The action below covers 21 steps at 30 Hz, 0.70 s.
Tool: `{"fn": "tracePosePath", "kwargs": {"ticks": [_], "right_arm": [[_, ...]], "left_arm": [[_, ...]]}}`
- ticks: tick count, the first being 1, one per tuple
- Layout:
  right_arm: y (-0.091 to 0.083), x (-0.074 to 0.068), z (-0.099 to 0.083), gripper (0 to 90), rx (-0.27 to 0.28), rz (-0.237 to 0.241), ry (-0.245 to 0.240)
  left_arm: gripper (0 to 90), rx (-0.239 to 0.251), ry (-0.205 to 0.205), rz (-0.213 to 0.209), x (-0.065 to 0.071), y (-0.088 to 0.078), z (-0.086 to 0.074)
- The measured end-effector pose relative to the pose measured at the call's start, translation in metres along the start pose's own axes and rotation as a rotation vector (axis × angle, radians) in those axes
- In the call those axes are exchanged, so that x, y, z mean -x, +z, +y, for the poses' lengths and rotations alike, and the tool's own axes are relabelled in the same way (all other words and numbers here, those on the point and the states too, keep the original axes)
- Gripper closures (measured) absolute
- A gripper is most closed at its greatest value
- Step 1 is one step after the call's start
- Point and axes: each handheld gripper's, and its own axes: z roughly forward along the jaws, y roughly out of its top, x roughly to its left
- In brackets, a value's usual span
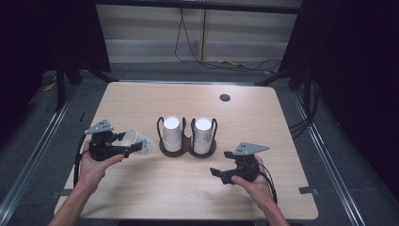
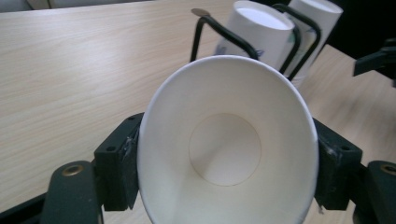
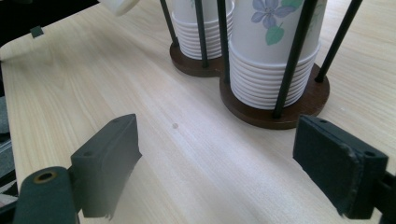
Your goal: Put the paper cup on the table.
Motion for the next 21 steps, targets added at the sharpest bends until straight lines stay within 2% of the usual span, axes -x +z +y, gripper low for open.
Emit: {"fn": "tracePosePath", "kwargs": {"ticks": [2,4,7,10,15,17,21], "right_arm": [[0.0,0.0,0.0,14.4,0.004,0.004,-0.002],[0.0,0.001,0.0,14.4,0.003,0.009,-0.001],[0.001,0.001,-0.001,14.4,0.0,0.009,0.001],[0.003,0.001,-0.002,14.4,-0.012,0.011,-0.001],[0.005,0.001,-0.002,14.4,-0.017,0.013,-0.001],[0.005,0.001,-0.002,14.4,-0.023,0.013,-0.001],[0.005,0.001,-0.003,14.4,-0.029,0.016,0.004]], "left_arm": [[25.2,0.003,-0.014,0.006,-0.004,0.001,0.0],[25.2,-0.016,-0.019,0.018,-0.008,0.003,0.001],[24.8,-0.039,0.018,0.021,-0.013,0.004,0.004],[25.0,-0.031,0.006,0.03,-0.017,0.004,0.011],[25.1,-0.083,0.031,0.083,-0.023,0.01,0.018],[25.1,-0.091,0.029,0.116,-0.027,0.013,0.019],[25.1,-0.117,0.029,0.153,-0.036,0.018,0.022]]}}
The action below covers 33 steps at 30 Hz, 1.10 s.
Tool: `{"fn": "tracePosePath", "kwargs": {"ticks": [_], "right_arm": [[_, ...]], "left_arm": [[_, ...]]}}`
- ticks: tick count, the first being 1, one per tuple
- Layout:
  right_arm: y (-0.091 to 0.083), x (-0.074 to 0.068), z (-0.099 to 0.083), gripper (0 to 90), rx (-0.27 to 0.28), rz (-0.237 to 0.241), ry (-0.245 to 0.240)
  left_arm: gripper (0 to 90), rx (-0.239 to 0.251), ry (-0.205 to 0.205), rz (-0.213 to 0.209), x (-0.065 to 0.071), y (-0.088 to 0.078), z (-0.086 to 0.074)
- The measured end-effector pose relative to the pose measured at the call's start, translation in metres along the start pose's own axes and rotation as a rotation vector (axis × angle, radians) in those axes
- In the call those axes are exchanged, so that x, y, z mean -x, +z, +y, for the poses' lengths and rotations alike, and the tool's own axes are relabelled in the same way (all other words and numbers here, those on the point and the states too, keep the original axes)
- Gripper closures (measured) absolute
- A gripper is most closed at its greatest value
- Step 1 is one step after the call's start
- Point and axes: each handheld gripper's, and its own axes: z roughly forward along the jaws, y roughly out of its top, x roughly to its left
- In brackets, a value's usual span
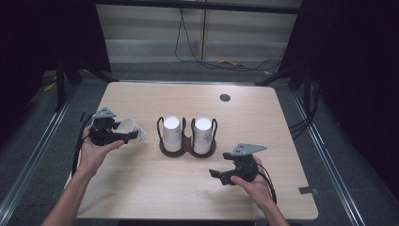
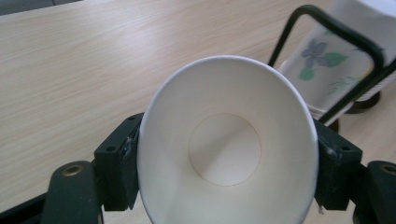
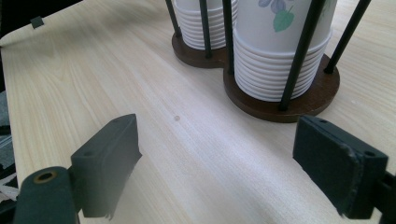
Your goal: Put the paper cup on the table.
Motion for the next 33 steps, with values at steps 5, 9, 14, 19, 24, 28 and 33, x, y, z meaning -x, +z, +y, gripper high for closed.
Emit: {"fn": "tracePosePath", "kwargs": {"ticks": [5,9,14,19,24,28,33], "right_arm": [[0.002,0.001,0.0,14.4,-0.004,-0.001,0.001],[0.001,0.002,0.0,14.5,-0.005,-0.004,0.002],[-0.001,0.003,0.0,14.4,0.0,-0.012,0.003],[-0.001,0.003,-0.001,14.4,-0.003,-0.014,0.004],[-0.001,0.003,-0.001,14.5,-0.006,-0.015,0.002],[0.0,0.003,-0.001,14.5,-0.005,-0.014,0.007],[-0.001,0.002,-0.002,14.4,-0.01,-0.02,-0.004]], "left_arm": [[25.1,-0.051,0.014,0.043,-0.008,0.005,0.004],[24.9,-0.085,0.011,0.057,-0.012,0.009,0.002],[24.7,-0.135,0.03,0.084,-0.014,0.016,0.0],[24.5,-0.169,0.029,0.102,-0.016,0.022,-0.002],[23.8,-0.176,0.037,0.109,-0.016,0.025,-0.003],[23.0,-0.177,0.037,0.11,-0.013,0.028,-0.002],[22.5,-0.175,0.049,0.119,-0.014,0.028,-0.002]]}}
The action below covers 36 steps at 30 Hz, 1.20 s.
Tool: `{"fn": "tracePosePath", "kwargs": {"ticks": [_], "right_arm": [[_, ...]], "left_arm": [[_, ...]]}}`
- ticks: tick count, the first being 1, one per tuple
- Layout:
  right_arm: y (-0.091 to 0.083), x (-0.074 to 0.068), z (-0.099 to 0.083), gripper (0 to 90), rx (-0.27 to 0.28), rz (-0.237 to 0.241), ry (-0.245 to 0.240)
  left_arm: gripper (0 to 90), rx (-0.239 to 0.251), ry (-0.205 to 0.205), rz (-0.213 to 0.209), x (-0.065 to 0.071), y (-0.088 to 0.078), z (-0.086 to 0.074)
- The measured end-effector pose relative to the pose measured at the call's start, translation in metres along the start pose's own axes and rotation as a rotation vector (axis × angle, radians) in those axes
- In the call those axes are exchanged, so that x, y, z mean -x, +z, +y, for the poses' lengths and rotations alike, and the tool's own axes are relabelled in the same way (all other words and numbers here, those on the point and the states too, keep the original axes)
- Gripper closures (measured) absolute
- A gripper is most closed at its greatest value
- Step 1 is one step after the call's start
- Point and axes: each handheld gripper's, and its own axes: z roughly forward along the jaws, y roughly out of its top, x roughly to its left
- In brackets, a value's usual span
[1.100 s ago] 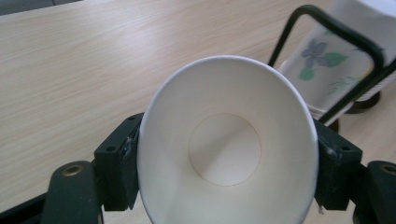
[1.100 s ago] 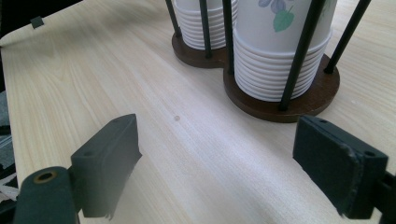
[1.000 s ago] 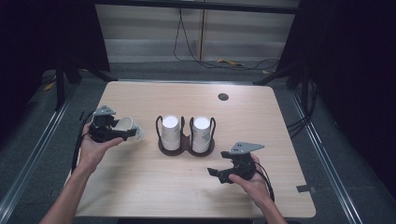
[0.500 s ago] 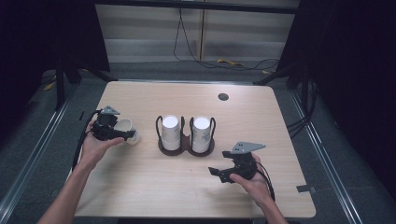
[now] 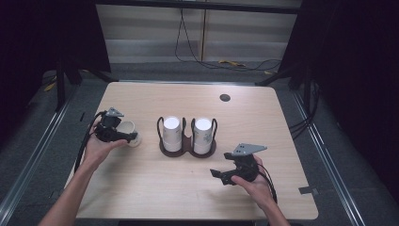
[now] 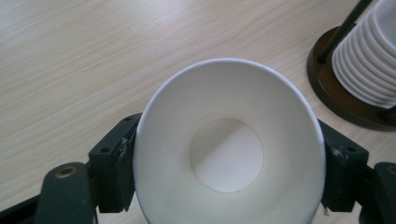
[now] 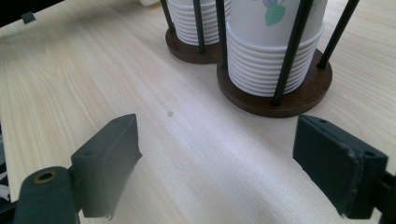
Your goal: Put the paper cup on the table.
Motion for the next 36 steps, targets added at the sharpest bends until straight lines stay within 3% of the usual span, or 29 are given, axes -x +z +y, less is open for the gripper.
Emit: {"fn": "tracePosePath", "kwargs": {"ticks": [5,11,14,16,24,26,28,30,36], "right_arm": [[0.0,0.0,0.0,14.5,-0.001,-0.001,0.0],[0.0,0.0,0.0,14.5,-0.004,-0.005,-0.003],[0.0,-0.001,0.0,14.5,-0.003,-0.007,-0.003],[0.001,0.0,-0.001,14.5,-0.005,-0.005,0.002],[0.001,0.0,-0.001,14.5,-0.004,-0.006,0.002],[0.0,0.0,-0.001,14.5,-0.006,-0.007,0.004],[0.001,0.0,-0.001,14.5,-0.005,-0.005,0.006],[0.0,0.001,-0.001,14.5,-0.003,-0.007,0.007],[0.0,0.001,-0.002,14.5,-0.001,-0.008,0.012]], "left_arm": [[21.0,-0.009,0.041,-0.01,0.004,0.004,0.001],[19.7,-0.005,0.001,-0.046,0.004,0.009,-0.001],[19.3,-0.011,0.011,-0.046,0.005,0.011,-0.002],[18.4,0.003,-0.015,-0.05,0.004,0.013,-0.004],[16.0,-0.01,-0.008,-0.045,0.004,0.017,-0.009],[16.0,-0.002,-0.021,-0.045,0.005,0.018,-0.01],[16.0,0.006,-0.037,-0.072,0.004,0.018,-0.011],[15.9,0.005,-0.031,-0.08,0.004,0.018,-0.012],[15.9,0.008,-0.045,-0.073,0.004,0.017,-0.017]]}}
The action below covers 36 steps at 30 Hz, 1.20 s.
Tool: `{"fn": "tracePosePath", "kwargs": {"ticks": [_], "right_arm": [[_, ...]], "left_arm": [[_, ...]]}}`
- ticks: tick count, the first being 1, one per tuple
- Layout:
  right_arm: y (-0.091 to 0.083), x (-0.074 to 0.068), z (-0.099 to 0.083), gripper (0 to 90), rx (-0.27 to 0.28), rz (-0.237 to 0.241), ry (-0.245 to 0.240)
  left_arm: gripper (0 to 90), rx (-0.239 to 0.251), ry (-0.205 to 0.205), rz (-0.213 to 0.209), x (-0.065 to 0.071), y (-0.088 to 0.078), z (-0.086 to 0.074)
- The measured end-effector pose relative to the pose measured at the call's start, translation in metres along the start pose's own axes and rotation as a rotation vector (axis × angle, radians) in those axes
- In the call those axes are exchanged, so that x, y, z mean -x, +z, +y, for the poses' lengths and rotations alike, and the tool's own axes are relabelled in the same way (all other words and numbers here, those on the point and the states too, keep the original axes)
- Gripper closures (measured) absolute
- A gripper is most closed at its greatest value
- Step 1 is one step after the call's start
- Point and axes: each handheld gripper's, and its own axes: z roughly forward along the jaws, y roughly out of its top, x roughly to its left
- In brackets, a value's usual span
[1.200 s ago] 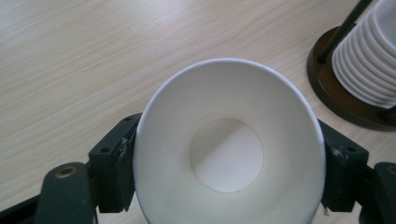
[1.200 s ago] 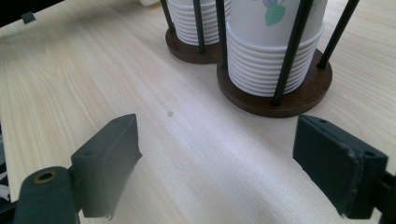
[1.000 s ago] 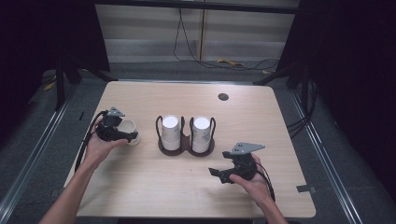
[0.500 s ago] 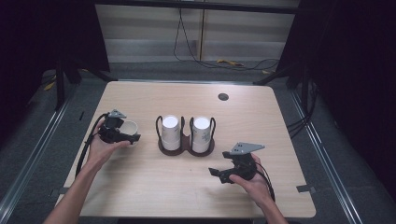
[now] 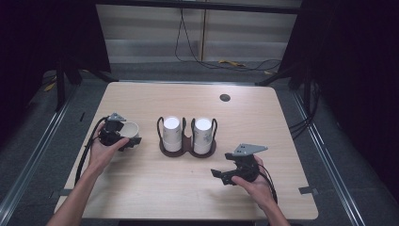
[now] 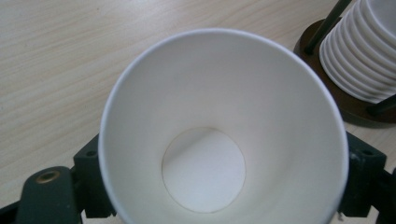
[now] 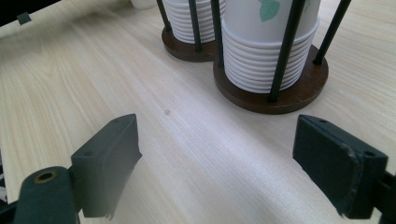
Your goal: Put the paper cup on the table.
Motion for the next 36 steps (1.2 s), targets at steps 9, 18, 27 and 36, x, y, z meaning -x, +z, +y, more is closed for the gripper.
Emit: {"fn": "tracePosePath", "kwargs": {"ticks": [9,18,27,36], "right_arm": [[0.0,-0.001,0.0,14.5,0.008,0.002,0.01],[-0.002,0.0,-0.001,14.5,0.011,0.002,0.024],[-0.004,-0.001,-0.002,14.5,0.018,-0.012,0.031],[-0.004,-0.001,-0.003,14.5,0.023,-0.024,0.031]], "left_arm": [[17.0,0.053,-0.021,0.037,0.0,-0.011,-0.008],[20.4,0.09,-0.015,0.031,0.007,-0.021,-0.018],[21.1,0.075,0.002,0.054,0.019,-0.028,-0.034],[20.9,0.146,-0.005,0.002,0.038,-0.049,-0.048]]}}
